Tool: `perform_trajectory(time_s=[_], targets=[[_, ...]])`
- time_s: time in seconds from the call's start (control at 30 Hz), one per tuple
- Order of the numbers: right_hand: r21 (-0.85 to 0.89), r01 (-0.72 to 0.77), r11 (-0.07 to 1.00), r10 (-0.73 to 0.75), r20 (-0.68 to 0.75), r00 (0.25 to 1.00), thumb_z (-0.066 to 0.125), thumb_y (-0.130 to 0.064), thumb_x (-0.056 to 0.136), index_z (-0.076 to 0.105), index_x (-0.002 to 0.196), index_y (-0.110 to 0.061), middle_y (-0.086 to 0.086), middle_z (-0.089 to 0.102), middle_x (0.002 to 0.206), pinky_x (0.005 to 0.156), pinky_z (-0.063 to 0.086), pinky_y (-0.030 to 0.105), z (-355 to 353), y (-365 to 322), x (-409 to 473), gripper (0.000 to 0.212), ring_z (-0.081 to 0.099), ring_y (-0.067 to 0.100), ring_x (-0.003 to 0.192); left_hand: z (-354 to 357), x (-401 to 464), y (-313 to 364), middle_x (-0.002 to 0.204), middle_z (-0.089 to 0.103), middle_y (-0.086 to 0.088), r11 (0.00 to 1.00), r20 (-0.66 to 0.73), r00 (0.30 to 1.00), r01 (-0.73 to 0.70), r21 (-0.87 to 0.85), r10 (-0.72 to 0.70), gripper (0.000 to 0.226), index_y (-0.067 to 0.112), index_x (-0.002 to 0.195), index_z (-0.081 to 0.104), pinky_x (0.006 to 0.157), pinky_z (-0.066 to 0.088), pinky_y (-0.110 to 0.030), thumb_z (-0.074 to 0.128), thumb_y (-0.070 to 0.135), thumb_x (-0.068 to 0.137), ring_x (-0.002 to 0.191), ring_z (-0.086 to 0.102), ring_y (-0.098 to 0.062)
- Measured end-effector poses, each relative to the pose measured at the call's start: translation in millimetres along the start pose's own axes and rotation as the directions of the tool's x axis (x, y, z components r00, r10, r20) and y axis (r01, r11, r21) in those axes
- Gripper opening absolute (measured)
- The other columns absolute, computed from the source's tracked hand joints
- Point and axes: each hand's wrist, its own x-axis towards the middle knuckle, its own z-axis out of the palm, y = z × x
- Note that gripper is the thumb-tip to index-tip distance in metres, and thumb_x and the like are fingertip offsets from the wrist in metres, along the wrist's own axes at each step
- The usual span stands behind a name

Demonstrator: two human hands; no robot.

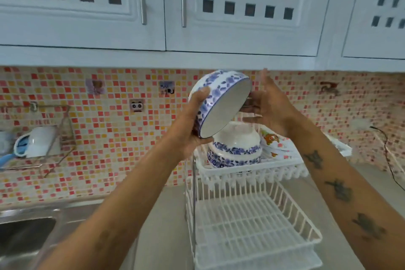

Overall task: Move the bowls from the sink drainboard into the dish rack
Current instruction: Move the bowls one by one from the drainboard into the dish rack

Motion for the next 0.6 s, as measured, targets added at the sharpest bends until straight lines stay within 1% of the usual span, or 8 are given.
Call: perform_trajectory(time_s=[0.07, 0.17, 0.23, 0.3, 0.37, 0.47, 0.53, 0.6], targets=[[-0.012, -0.025, 1.000, 0.024, -0.042, 0.999, 0.017, -0.075, 0.086, 0.067, 0.113, -0.015, 0.012, 0.069, 0.114, 0.107, 0.041, 0.047, -11, 9, 9, 0.083, 0.063, 0.025, 0.111, 18, 8, -6, 0.103, 0.077, 0.003, 0.986, -0.063, 0.995, -0.061, 0.157, 0.072, 0.055, 0.031, 0.110, 0.066, 0.092, 0.053, -0.042, 0.074, 0.058, 0.062, 0.098, 0.071, -0.021], [-0.042, -0.041, 0.998, 0.039, -0.059, 0.998, 0.030, -0.081, 0.077, 0.066, 0.103, -0.028, 0.006, 0.071, 0.111, 0.105, 0.041, 0.046, -20, 19, 16, 0.068, 0.064, 0.022, 0.107, 26, 28, -24, 0.112, 0.073, 0.003, 0.919, -0.145, 0.955, -0.199, 0.341, 0.261, 0.078, 0.024, 0.124, 0.058, 0.086, 0.058, -0.036, 0.081, 0.056, 0.056, 0.099, 0.071, -0.014], [-0.051, -0.062, 0.997, 0.060, -0.044, 0.997, 0.039, -0.086, 0.068, 0.065, 0.106, -0.033, 0.001, 0.072, 0.112, 0.106, 0.042, 0.048, -23, 24, 18, 0.071, 0.064, 0.023, 0.108, 30, 32, -30, 0.118, 0.068, 0.006, 0.844, -0.130, 0.918, -0.279, 0.457, 0.374, 0.086, 0.026, 0.127, 0.051, 0.088, 0.058, -0.035, 0.086, 0.054, 0.053, 0.104, 0.069, -0.012], [-0.062, -0.079, 0.995, 0.077, -0.032, 0.996, 0.045, -0.088, 0.063, 0.067, 0.105, -0.034, 0.001, 0.072, 0.113, 0.105, 0.044, 0.050, -25, 34, 20, 0.071, 0.066, 0.024, 0.107, 29, 35, -39, 0.123, 0.060, 0.009, 0.756, -0.085, 0.894, -0.318, 0.573, 0.440, 0.085, 0.031, 0.125, 0.047, 0.092, 0.056, -0.033, 0.089, 0.048, 0.053, 0.111, 0.062, -0.011], [-0.053, -0.099, 0.994, 0.098, -0.025, 0.995, 0.048, -0.086, 0.061, 0.069, 0.096, -0.034, 0.002, 0.074, 0.104, 0.102, 0.048, 0.049, -24, 46, 23, 0.066, 0.068, 0.026, 0.102, 27, 37, -48, 0.127, 0.053, 0.008, 0.691, -0.068, 0.892, -0.296, 0.659, 0.446, 0.091, 0.033, 0.127, 0.044, 0.098, 0.053, -0.037, 0.088, 0.053, 0.051, 0.117, 0.057, -0.013], [-0.003, -0.140, 0.990, 0.139, -0.044, 0.989, 0.053, -0.082, 0.057, 0.068, 0.090, -0.031, 0.007, 0.074, 0.101, 0.095, 0.052, 0.046, -19, 61, 26, 0.063, 0.069, 0.027, 0.097, 27, 40, -59, 0.131, 0.046, 0.003, 0.651, -0.091, 0.908, -0.220, 0.726, 0.409, 0.103, 0.031, 0.134, 0.039, 0.104, 0.048, -0.043, 0.086, 0.058, 0.047, 0.123, 0.049, -0.017], [0.024, -0.158, 0.987, 0.159, -0.076, 0.984, 0.051, -0.075, 0.072, 0.066, 0.087, -0.028, 0.008, 0.073, 0.097, 0.083, 0.054, 0.038, -16, 68, 29, 0.052, 0.068, 0.025, 0.090, 29, 43, -62, 0.132, 0.043, 0.003, 0.640, -0.096, 0.931, -0.166, 0.750, 0.354, 0.109, 0.028, 0.137, 0.036, 0.105, 0.046, -0.045, 0.084, 0.060, 0.045, 0.126, 0.045, -0.019], [0.040, -0.172, 0.984, 0.176, -0.120, 0.977, 0.049, -0.067, 0.082, 0.065, 0.086, -0.024, 0.010, 0.073, 0.093, 0.083, 0.055, 0.039, -15, 78, 34, 0.046, 0.069, 0.027, 0.087, 29, 48, -62, 0.135, 0.043, 0.002, 0.610, -0.097, 0.945, -0.122, 0.783, 0.313, 0.115, 0.027, 0.139, 0.034, 0.107, 0.044, -0.046, 0.084, 0.063, 0.043, 0.129, 0.043, -0.021]])
